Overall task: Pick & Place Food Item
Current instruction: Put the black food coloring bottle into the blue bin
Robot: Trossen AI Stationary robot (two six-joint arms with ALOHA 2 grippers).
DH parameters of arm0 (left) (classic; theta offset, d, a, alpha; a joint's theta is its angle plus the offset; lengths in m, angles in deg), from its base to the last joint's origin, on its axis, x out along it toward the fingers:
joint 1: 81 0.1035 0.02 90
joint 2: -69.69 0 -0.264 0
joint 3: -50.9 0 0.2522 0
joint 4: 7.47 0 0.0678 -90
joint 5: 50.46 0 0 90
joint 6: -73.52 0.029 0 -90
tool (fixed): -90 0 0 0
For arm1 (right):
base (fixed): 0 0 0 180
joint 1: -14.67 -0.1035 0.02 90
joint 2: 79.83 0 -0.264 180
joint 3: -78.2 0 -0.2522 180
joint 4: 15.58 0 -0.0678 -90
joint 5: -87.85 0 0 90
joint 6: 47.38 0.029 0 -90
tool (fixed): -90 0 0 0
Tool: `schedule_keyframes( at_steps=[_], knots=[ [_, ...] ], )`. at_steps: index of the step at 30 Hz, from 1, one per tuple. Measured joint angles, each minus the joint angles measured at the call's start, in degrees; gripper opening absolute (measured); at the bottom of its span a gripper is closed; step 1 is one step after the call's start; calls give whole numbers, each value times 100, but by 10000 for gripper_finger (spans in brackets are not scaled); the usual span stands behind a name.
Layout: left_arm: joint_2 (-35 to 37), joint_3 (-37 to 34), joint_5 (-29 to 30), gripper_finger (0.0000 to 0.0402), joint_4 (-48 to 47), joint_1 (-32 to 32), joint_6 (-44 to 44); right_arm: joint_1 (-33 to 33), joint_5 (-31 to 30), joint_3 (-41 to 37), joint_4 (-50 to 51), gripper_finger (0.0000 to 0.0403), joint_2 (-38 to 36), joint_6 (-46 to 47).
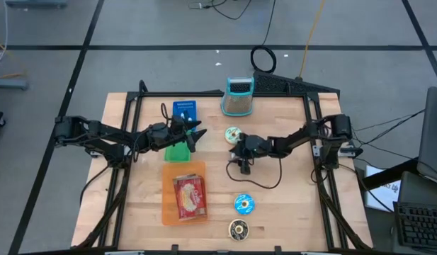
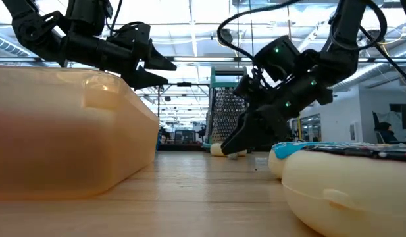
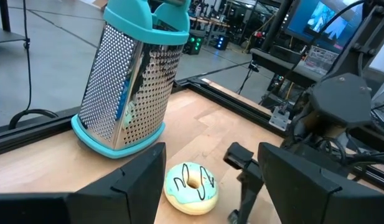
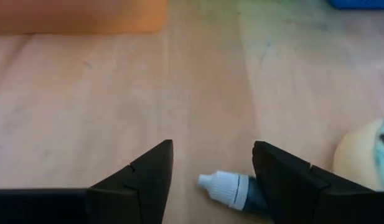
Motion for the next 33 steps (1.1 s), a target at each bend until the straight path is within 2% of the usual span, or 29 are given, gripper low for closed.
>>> schedule_keyframes(
  at_steps=[9,18,24,30,33],
  knots=[
    [0,1,4,255,-59,0,0,-408,-85,-27,1117,201,-549,-153],
    [-2,2,7,255,-130,0,2,-966,-1369,-34,1826,201,-1301,-108],
    [-2,2,7,255,-141,0,4,-1287,-2357,-29,2622,201,-1939,875],
    [-2,2,4,255,-172,0,116,-1567,-2309,-34,4206,201,-2193,882],
    [-2,2,4,255,-214,0,151,-1665,-1869,-40,4930,201,-2485,776]
  ],
)
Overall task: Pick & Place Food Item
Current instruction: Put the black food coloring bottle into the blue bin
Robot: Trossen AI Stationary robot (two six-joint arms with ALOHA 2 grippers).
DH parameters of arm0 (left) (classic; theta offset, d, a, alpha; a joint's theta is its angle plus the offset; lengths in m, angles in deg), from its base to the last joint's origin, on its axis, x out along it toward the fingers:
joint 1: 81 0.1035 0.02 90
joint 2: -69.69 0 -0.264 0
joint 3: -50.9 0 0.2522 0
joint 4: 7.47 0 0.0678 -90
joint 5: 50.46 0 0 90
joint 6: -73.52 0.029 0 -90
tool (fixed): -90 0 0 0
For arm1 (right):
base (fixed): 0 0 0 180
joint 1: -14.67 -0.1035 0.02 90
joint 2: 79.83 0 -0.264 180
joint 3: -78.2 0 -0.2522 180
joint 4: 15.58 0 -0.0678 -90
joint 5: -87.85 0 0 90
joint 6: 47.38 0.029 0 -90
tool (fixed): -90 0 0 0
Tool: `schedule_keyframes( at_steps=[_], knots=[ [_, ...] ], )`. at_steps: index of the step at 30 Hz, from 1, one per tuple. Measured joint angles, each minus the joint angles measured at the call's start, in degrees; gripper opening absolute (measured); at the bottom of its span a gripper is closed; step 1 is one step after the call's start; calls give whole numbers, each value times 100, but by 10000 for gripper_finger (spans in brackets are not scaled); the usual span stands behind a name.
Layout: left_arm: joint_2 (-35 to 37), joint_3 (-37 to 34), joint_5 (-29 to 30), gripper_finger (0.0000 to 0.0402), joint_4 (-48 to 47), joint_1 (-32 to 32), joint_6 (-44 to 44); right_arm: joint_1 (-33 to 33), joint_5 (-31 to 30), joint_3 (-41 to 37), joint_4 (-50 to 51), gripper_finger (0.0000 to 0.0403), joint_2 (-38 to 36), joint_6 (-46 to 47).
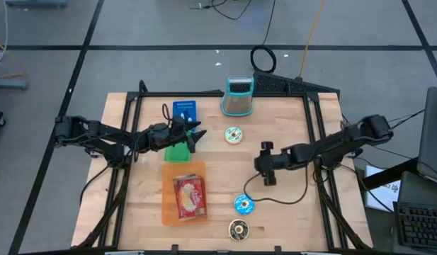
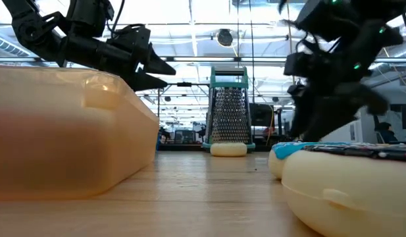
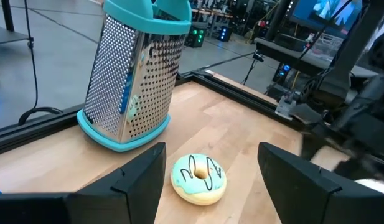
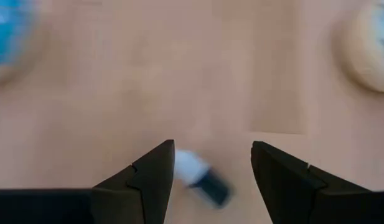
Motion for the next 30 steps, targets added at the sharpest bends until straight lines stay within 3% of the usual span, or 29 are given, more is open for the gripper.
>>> schedule_keyframes(
  at_steps=[5,11,15,22,30],
  knots=[
    [0,0,-2,255,-39,-1,17,-113,878,0,310,201,-382,-349],
    [0,0,0,255,-37,-2,17,61,866,-275,131,201,-292,-1288],
    [0,0,0,255,-39,-2,15,400,871,-427,-66,201,-43,-1437],
    [0,0,-2,255,-41,-2,13,719,1442,-675,-547,198,156,-1458],
    [0,0,-2,255,-41,-2,-2,727,1501,-697,-523,131,151,-1215]
  ],
)
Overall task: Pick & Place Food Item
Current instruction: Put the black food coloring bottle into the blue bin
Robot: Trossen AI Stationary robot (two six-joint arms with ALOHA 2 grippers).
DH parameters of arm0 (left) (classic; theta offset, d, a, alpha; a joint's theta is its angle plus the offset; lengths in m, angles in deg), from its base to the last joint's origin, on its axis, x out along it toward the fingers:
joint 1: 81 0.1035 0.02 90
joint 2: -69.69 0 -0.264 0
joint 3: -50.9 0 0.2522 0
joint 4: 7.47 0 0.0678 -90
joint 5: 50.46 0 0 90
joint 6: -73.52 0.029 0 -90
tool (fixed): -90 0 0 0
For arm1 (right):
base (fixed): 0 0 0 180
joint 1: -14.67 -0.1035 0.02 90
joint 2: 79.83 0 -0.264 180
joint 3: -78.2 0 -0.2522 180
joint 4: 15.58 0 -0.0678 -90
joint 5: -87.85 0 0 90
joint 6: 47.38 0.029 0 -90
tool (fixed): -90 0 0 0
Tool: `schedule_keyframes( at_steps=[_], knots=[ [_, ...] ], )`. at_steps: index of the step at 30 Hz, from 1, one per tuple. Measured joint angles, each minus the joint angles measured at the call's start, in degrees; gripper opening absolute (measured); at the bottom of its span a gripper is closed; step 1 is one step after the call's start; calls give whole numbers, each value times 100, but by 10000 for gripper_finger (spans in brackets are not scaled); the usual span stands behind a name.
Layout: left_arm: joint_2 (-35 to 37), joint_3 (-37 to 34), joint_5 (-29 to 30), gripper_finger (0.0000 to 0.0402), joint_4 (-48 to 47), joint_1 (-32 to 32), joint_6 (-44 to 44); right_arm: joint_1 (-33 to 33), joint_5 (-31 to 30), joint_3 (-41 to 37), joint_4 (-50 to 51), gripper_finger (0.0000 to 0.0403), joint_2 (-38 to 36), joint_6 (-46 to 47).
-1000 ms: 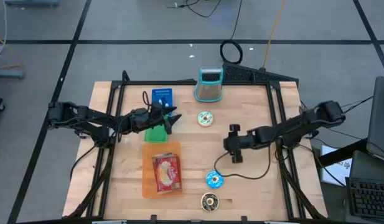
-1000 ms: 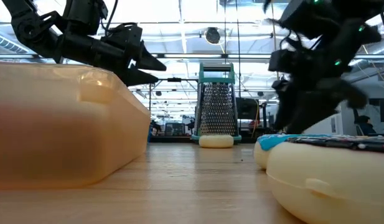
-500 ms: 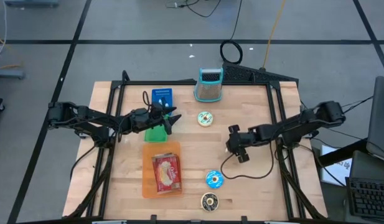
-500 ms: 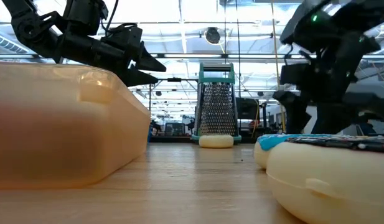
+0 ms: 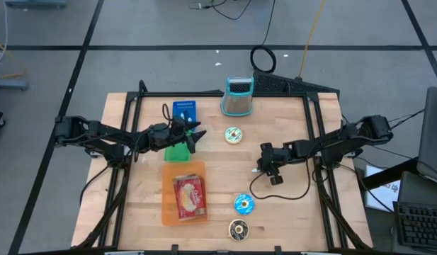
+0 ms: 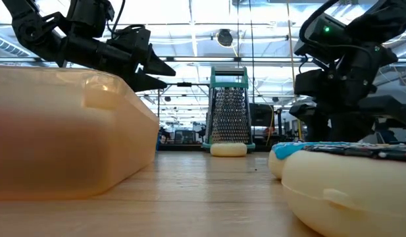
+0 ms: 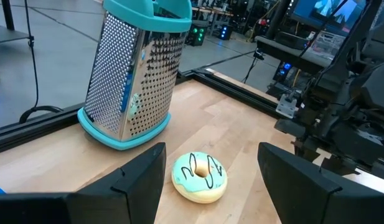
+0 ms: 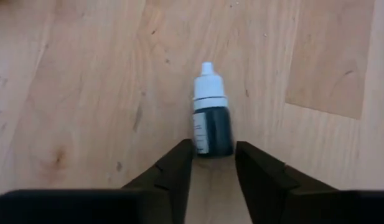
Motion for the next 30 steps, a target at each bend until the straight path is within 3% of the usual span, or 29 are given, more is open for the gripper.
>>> schedule_keyframes(
  at_steps=[9,17,22,27,30],
  knots=[
    [0,0,-2,255,0,0,-189,-4,6,-15,-338,39,12,-1],
    [0,0,-17,255,1,1,-301,0,-84,-28,-1057,59,28,-1],
    [0,0,-33,255,4,-6,-571,0,-133,-28,-1223,43,24,-58],
    [-224,8,-647,255,119,-247,-748,0,-464,-22,-1763,46,22,-263],
    [-533,184,-621,255,147,-559,-469,4,-547,-20,-2301,53,20,-368]
  ],
)
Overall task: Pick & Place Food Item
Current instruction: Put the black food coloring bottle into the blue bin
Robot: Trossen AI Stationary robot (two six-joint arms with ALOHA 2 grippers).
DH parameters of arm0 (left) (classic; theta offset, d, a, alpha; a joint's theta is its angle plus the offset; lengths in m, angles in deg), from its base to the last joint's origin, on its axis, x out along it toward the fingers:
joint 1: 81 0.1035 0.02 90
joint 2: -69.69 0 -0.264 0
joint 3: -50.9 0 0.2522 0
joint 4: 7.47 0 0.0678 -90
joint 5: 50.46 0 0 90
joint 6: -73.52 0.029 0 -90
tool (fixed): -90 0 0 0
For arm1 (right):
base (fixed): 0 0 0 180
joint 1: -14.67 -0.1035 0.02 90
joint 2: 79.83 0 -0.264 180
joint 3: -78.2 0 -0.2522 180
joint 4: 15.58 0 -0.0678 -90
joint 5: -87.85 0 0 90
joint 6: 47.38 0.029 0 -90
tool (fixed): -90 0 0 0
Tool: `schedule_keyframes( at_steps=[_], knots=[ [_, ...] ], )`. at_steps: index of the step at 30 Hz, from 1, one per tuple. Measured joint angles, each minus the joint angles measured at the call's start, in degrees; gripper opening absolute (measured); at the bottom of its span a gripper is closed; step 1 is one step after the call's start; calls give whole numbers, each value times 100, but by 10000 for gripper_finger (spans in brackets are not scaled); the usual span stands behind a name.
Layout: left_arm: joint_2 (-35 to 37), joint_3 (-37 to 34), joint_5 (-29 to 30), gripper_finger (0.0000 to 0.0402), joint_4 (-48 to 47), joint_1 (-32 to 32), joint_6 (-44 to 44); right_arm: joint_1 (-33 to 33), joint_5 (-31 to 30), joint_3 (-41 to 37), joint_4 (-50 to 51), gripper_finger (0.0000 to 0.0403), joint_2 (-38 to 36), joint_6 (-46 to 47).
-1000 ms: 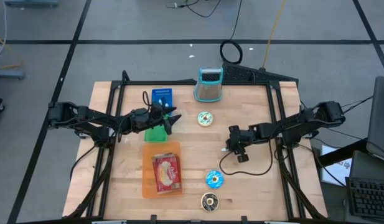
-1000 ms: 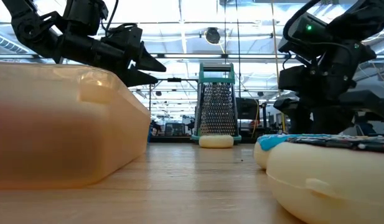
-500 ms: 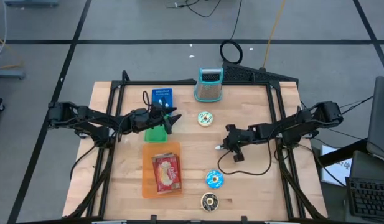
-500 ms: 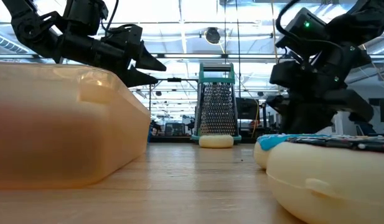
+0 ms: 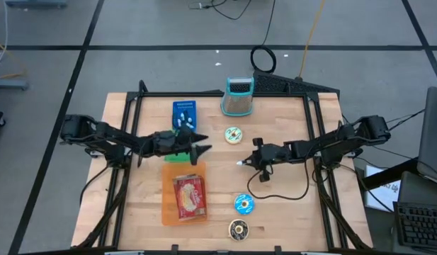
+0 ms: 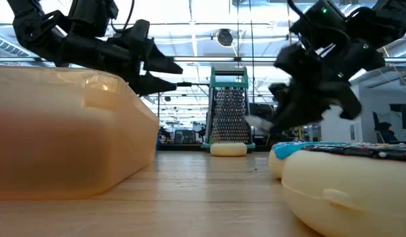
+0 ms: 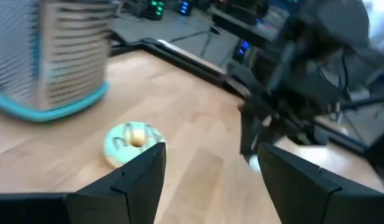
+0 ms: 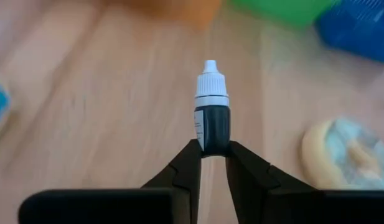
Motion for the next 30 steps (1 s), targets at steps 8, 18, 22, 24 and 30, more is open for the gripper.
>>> schedule_keyframes(
  at_steps=[8,18,22,24,30],
  knots=[
    [-1145,1347,-98,255,-159,-585,1373,137,12,4,-1212,47,-4,9],
    [-1773,2976,33,255,-1897,-822,2888,250,-3,9,-1723,46,-7,20],
    [-1711,3029,324,255,-2080,-805,2926,250,-2,9,-1839,46,-7,20],
    [-1699,3033,335,255,-2141,-778,2956,248,-1,9,-1899,46,-7,22],
    [-1614,3029,336,255,-2528,-778,2745,248,12,9,-1961,46,-60,22]
  ],
)
